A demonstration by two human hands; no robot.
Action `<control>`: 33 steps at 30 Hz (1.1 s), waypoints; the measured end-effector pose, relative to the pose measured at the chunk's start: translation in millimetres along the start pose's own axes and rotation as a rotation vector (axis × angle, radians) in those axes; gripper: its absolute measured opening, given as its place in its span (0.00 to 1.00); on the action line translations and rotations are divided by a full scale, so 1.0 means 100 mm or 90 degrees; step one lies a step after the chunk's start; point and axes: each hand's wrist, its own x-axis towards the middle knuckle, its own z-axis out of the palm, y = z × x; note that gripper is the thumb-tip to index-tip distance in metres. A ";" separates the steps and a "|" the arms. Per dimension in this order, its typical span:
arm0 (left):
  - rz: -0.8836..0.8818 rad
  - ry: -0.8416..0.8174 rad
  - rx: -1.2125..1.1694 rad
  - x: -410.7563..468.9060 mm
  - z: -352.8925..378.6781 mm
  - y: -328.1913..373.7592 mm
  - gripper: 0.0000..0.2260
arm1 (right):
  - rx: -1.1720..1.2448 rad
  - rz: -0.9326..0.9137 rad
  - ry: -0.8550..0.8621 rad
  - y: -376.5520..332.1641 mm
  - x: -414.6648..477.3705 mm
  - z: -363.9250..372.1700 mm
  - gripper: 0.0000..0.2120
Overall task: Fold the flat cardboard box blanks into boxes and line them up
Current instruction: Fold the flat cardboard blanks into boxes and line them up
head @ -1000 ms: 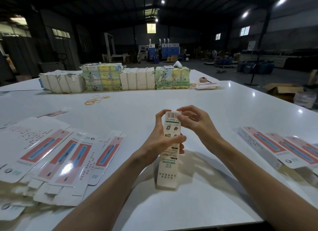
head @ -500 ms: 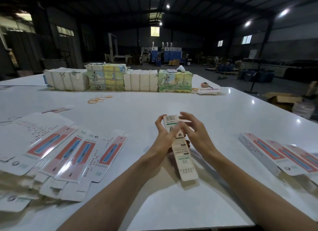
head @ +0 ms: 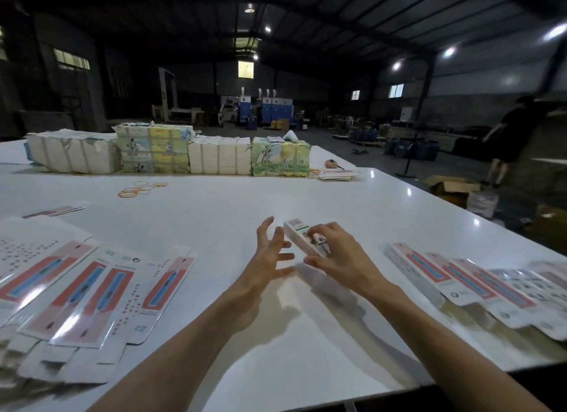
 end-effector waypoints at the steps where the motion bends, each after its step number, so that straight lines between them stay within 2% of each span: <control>1: 0.013 -0.005 0.036 0.00 0.01 -0.02 0.18 | -0.028 0.029 0.004 0.10 -0.07 -0.06 0.27; 4: 0.068 -0.029 0.129 -0.03 -0.01 -0.09 0.09 | -0.137 0.110 0.044 0.44 -0.33 -0.27 0.24; 8: 0.073 -0.086 0.236 -0.09 -0.04 -0.12 0.09 | -0.391 0.165 0.027 0.77 -0.60 -0.49 0.16; 10: 0.051 -0.108 0.260 -0.11 -0.04 -0.14 0.09 | -0.510 0.166 0.015 0.83 -0.66 -0.57 0.16; 12: 0.036 -0.123 0.268 -0.13 -0.05 -0.16 0.09 | -0.562 0.185 0.005 0.86 -0.73 -0.67 0.16; 16: 0.026 -0.125 0.303 -0.14 -0.03 -0.17 0.09 | -0.551 0.246 -0.001 0.94 -0.87 -0.88 0.17; 20: 0.023 -0.125 0.342 -0.18 -0.03 -0.12 0.09 | -0.545 0.243 -0.006 0.87 -0.90 -0.95 0.20; 25: 0.006 -0.104 0.364 -0.27 0.01 0.01 0.09 | -0.433 0.096 0.065 0.40 -0.47 -0.67 0.17; 28: 0.006 -0.059 0.362 -0.26 -0.04 0.16 0.09 | -0.359 0.016 0.065 0.05 -0.12 -0.33 0.13; 30: 0.002 -0.019 0.447 -0.23 -0.12 0.30 0.08 | -0.321 -0.004 0.053 -0.13 0.06 -0.10 0.12; 33: -0.063 0.032 0.620 -0.23 -0.36 0.54 0.10 | -0.250 0.014 0.037 -0.20 0.12 0.24 0.12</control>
